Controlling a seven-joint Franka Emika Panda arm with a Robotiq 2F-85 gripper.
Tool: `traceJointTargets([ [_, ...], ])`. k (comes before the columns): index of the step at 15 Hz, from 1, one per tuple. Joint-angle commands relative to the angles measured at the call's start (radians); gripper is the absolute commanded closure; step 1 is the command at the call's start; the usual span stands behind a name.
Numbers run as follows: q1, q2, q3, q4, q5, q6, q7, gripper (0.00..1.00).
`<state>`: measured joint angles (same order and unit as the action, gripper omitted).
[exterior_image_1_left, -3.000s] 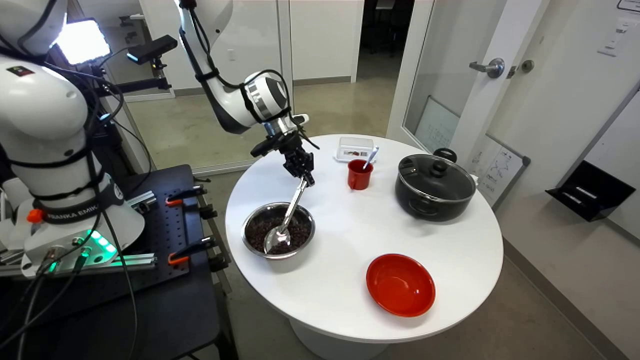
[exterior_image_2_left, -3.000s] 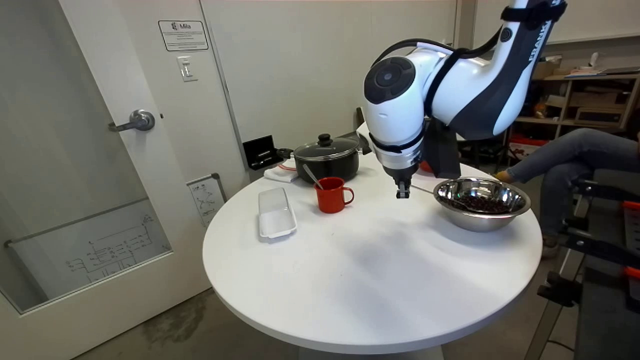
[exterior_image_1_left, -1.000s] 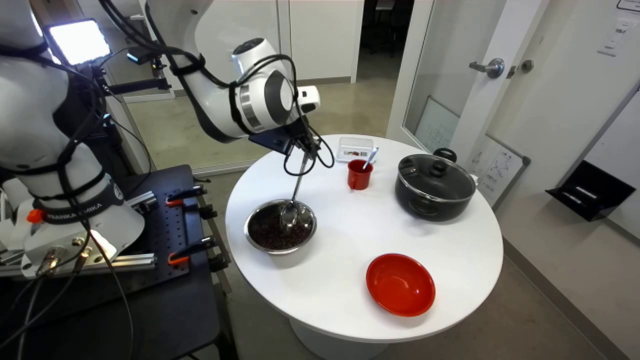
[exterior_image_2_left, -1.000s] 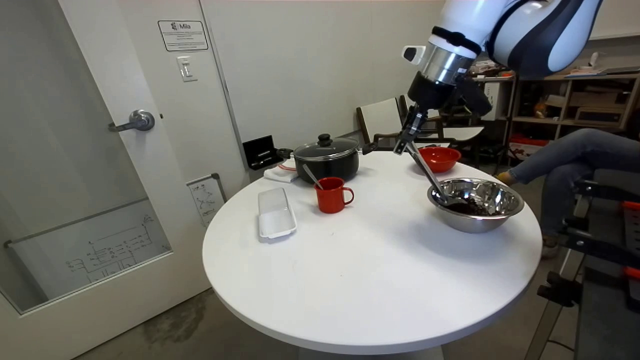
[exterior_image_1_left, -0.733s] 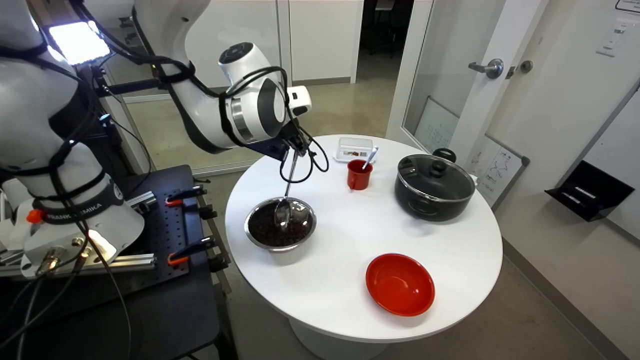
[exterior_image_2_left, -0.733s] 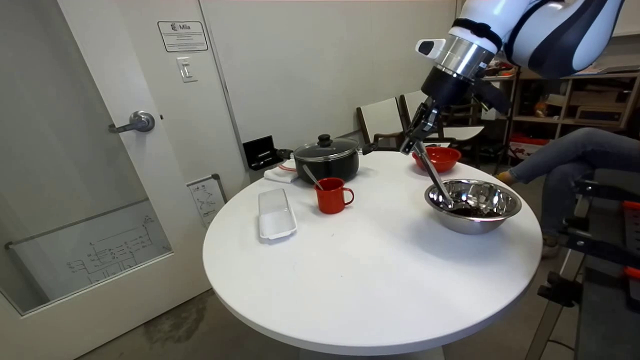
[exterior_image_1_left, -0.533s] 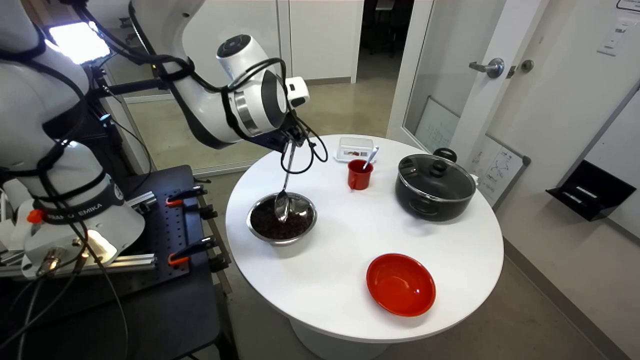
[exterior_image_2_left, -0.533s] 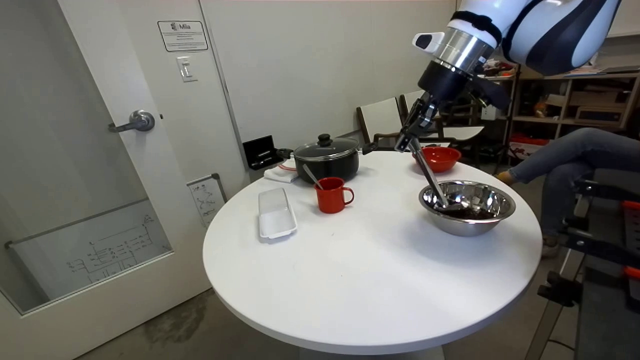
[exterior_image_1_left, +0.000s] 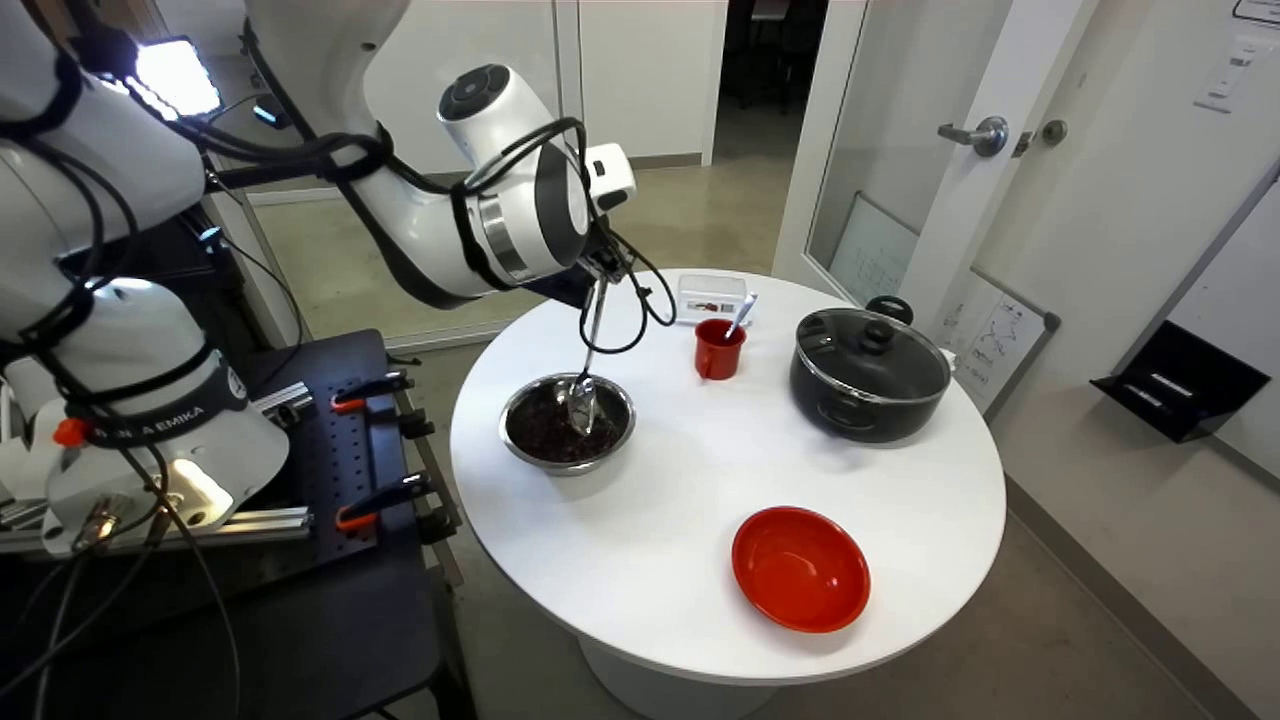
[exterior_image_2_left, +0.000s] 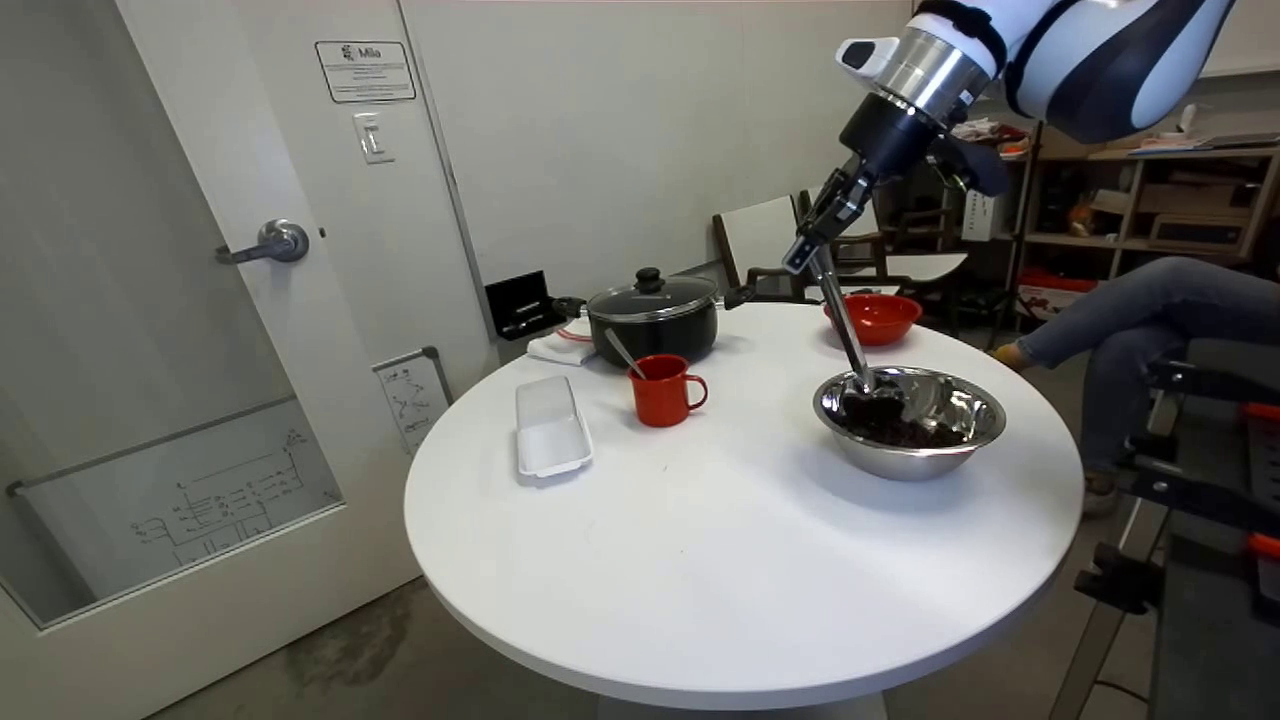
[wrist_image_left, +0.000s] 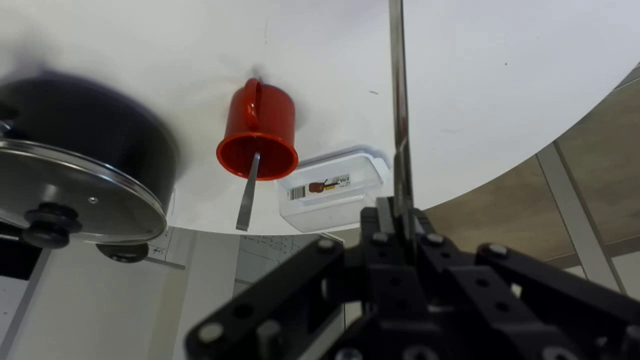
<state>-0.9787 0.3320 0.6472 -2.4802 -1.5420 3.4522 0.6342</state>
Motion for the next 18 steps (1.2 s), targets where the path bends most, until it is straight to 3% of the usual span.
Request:
traceJointTargets([
  [1, -0.049, 0.043, 0.002, -0.01, -0.066, 0.005, 0.023, 0.99],
  [4, -0.036, 0.034, -0.024, -0.025, -0.066, -0.023, 0.049, 0.99],
  [12, -0.038, -0.016, -0.01, -0.01, -0.039, -0.043, -0.015, 0.99],
  [18, -0.031, 0.073, -0.019, 0.017, -0.099, 0.021, -0.084, 0.99],
])
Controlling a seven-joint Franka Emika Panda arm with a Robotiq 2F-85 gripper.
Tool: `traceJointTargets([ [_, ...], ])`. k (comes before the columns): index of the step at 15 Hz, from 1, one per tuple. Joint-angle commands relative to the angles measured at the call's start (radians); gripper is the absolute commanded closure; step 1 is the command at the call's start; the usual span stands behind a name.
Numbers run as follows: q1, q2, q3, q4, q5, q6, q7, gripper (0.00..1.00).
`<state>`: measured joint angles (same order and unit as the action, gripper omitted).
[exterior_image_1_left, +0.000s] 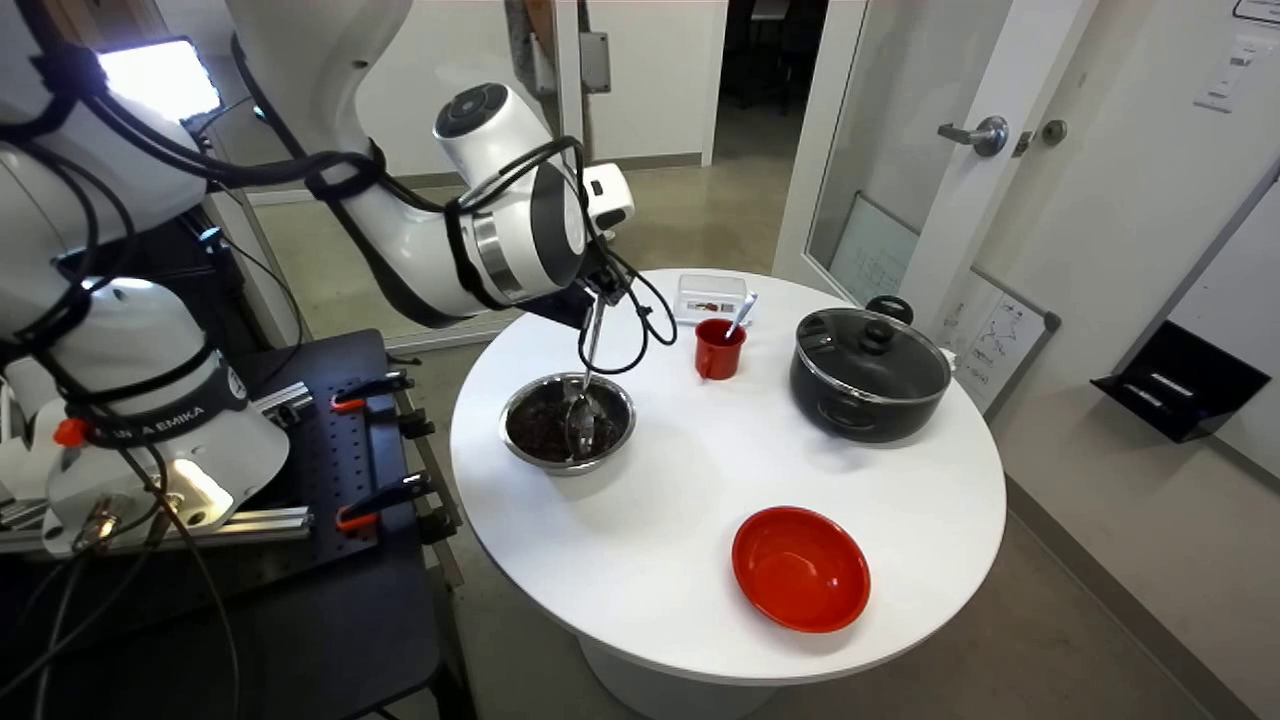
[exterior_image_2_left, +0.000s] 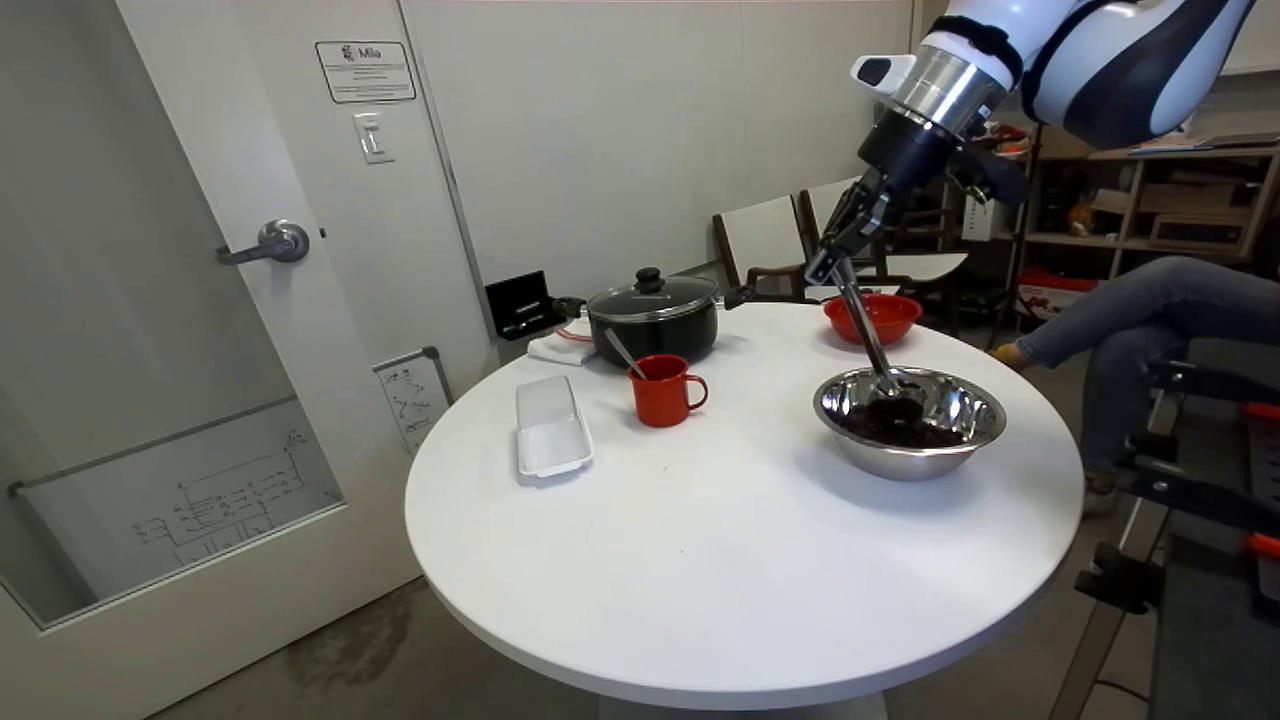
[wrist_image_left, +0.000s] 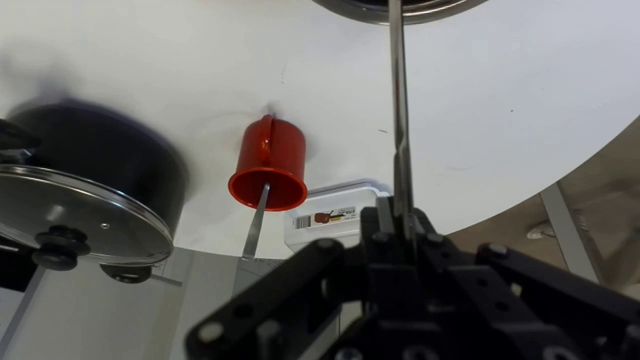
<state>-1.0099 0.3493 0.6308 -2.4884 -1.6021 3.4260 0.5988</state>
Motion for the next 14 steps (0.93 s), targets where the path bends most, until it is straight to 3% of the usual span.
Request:
traceJointTargets([
  [1, 0.004, 0.069, -0.004, 0.027, -0.045, 0.052, -0.06, 0.99],
  [2, 0.006, 0.084, -0.006, 0.029, -0.055, 0.06, -0.073, 0.99],
  [3, -0.039, 0.13, 0.049, 0.038, -0.071, 0.028, -0.083, 0.99],
  [6, -0.028, 0.192, 0.049, 0.033, -0.147, 0.028, -0.062, 0.99],
  [10, -0.069, 0.33, 0.098, 0.047, -0.235, 0.029, 0.005, 0.99],
  [14, -0.162, 0.379, 0.171, 0.061, -0.214, 0.029, -0.011, 0.99],
])
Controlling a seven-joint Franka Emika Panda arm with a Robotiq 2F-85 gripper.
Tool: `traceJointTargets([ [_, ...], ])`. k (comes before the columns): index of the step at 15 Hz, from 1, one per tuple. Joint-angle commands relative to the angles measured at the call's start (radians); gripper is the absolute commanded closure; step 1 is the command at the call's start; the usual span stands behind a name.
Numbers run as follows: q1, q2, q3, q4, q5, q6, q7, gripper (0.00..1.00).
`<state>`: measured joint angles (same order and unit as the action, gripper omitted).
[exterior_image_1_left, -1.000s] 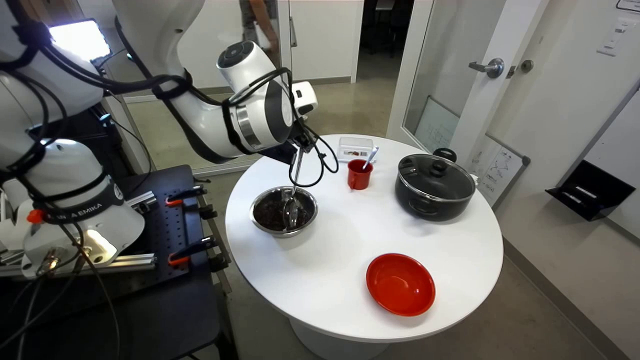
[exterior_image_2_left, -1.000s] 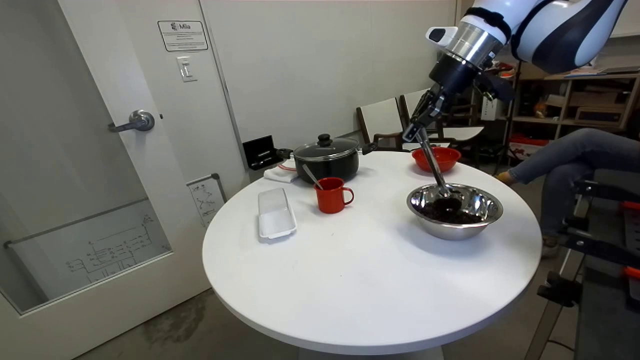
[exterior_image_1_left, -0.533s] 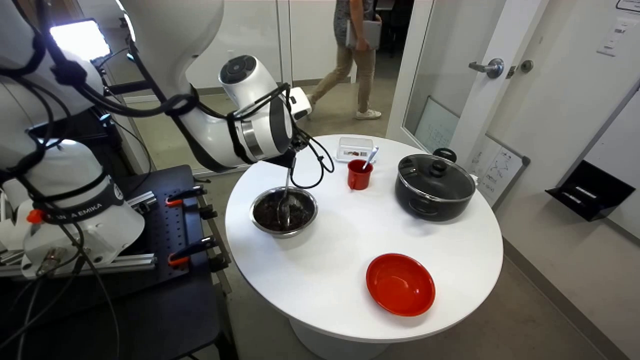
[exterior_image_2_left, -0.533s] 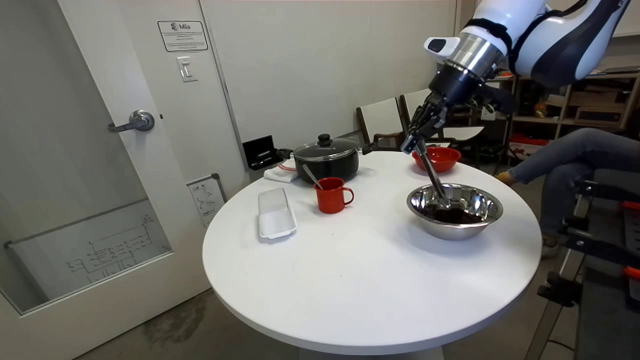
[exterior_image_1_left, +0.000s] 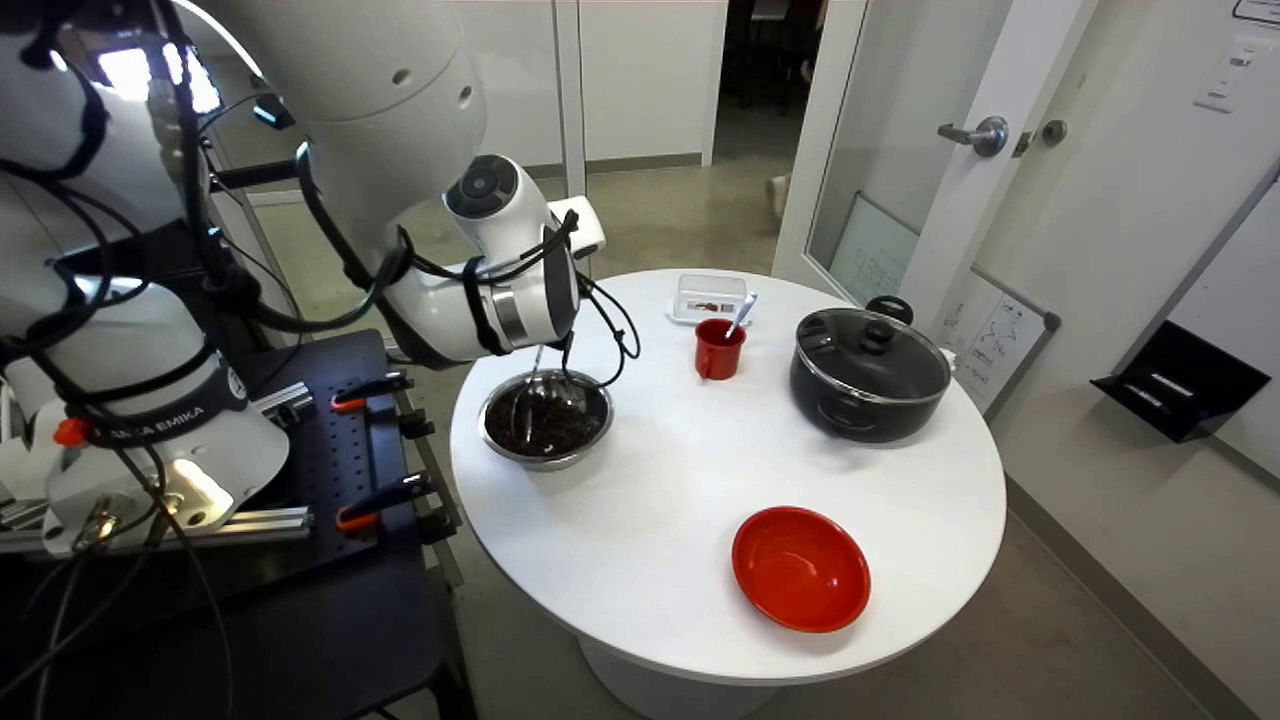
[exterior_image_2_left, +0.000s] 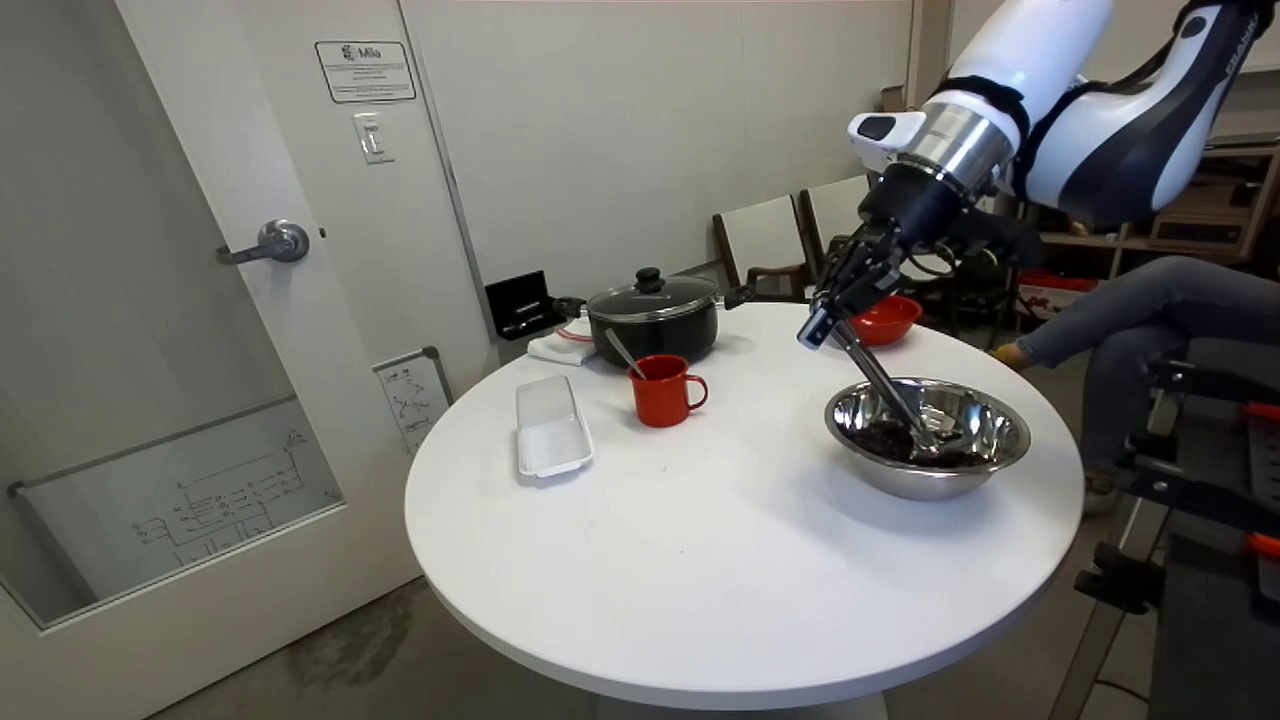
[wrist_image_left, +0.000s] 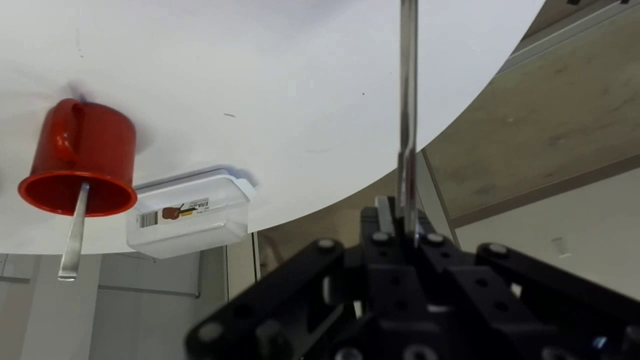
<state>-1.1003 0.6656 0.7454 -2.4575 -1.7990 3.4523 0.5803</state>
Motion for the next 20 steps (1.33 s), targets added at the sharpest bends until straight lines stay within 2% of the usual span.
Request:
traceJointTargets([
  [1, -0.095, 0.058, 0.074, 0.032, -0.007, 0.002, -0.005, 0.99],
  [7, -0.187, 0.045, 0.13, 0.062, 0.028, -0.014, -0.029, 0.99],
  [8, -0.134, -0.027, 0.069, 0.037, 0.201, 0.025, -0.171, 0.99],
  [9, -0.15, -0.033, 0.084, 0.038, 0.244, 0.0, -0.206, 0.99],
  [10, -0.121, -0.07, 0.057, 0.035, 0.301, 0.021, -0.258, 0.99],
  [11, -0.182, -0.046, 0.121, 0.046, 0.254, -0.037, -0.243, 0.99],
  [14, -0.16, -0.087, 0.125, 0.026, 0.27, -0.071, -0.259, 0.99],
  [20, -0.115, -0.037, 0.123, -0.023, 0.224, -0.077, -0.239, 0.99],
])
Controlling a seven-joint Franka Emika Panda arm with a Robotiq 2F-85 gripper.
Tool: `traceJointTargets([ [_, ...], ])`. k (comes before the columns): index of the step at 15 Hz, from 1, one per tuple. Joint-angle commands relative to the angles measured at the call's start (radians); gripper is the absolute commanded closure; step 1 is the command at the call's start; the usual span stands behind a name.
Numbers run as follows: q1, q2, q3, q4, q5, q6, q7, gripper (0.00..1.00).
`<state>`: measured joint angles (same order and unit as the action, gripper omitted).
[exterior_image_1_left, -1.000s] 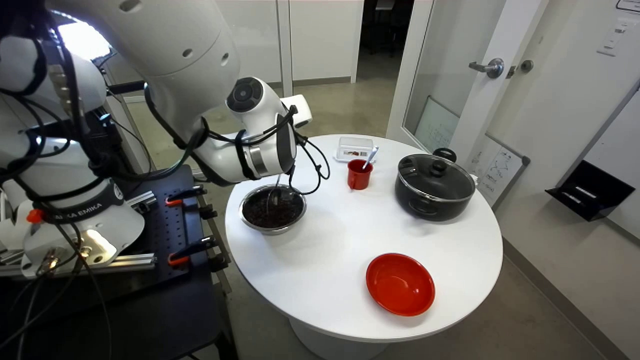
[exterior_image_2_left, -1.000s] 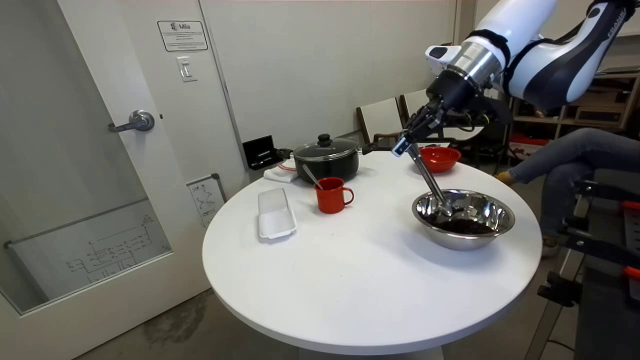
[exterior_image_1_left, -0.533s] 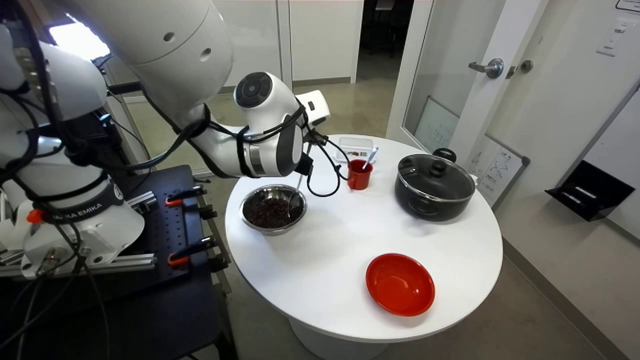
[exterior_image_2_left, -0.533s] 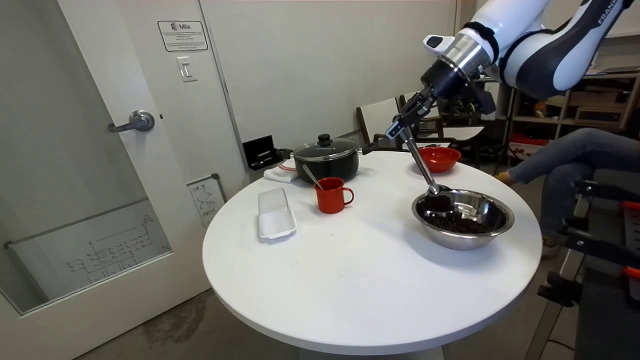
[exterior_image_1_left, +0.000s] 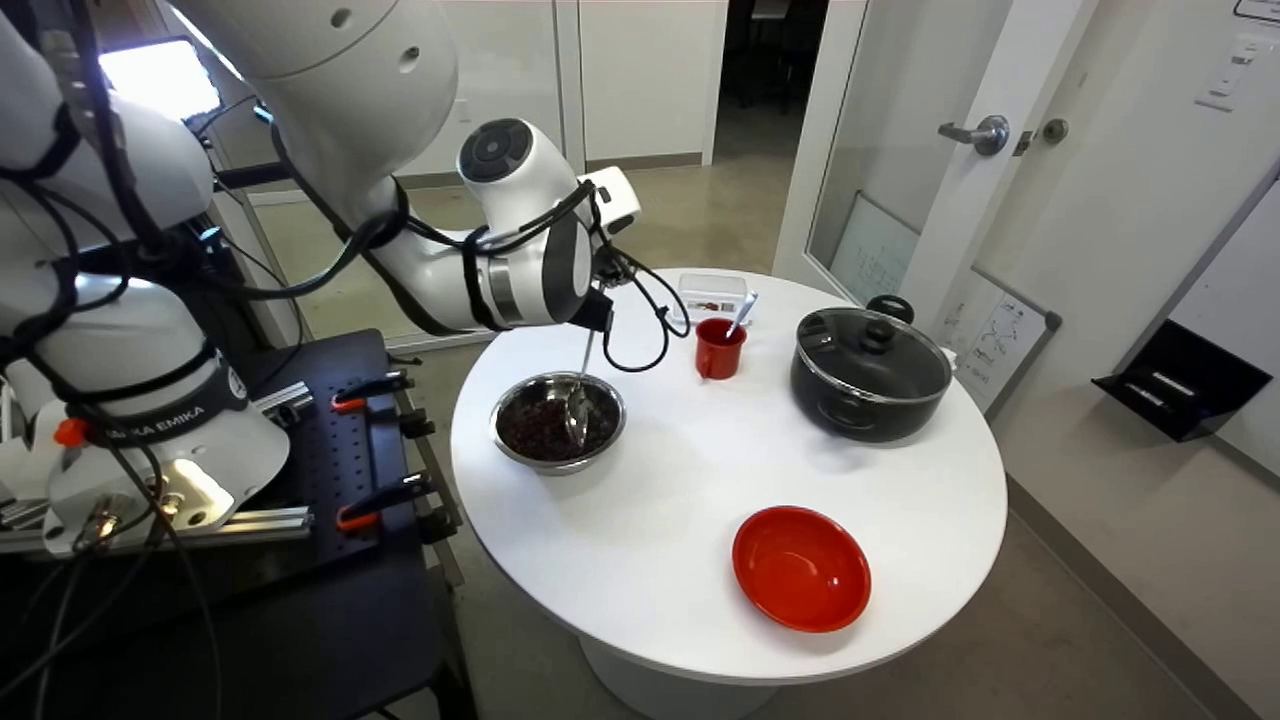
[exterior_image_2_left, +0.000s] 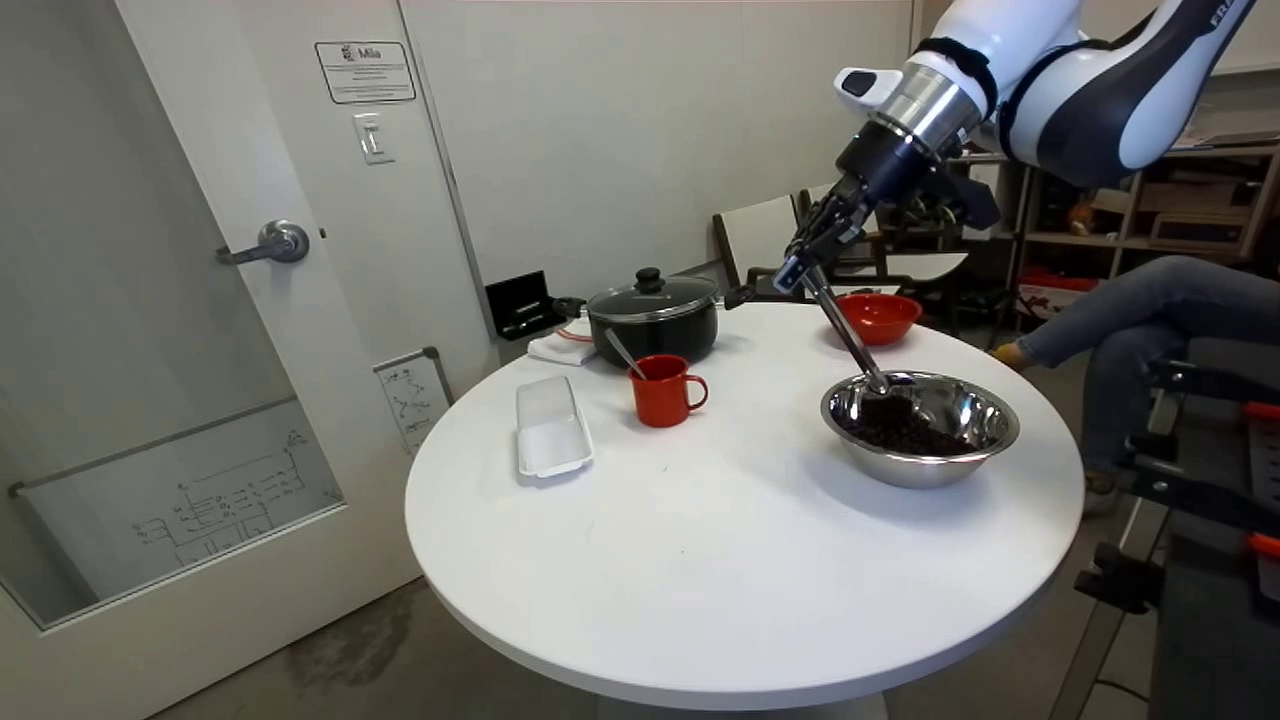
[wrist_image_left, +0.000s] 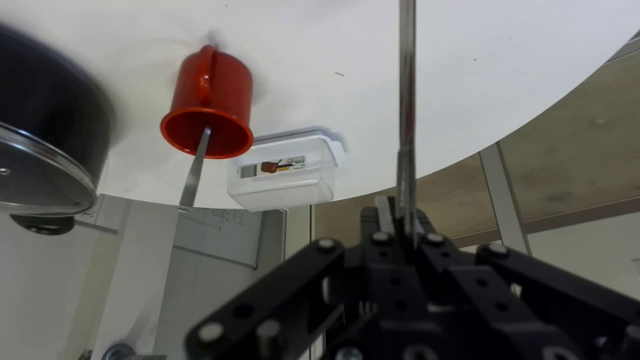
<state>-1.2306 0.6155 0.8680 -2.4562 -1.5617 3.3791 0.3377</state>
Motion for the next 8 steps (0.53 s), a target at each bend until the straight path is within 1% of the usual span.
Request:
traceJointTargets([
  [1, 0.023, 0.027, -0.004, -0.032, -0.019, 0.003, 0.001, 0.99],
  [4, 0.03, 0.078, -0.016, -0.041, -0.045, 0.048, -0.016, 0.99],
  [8, 0.023, 0.107, -0.02, -0.03, -0.056, 0.091, -0.009, 0.99],
])
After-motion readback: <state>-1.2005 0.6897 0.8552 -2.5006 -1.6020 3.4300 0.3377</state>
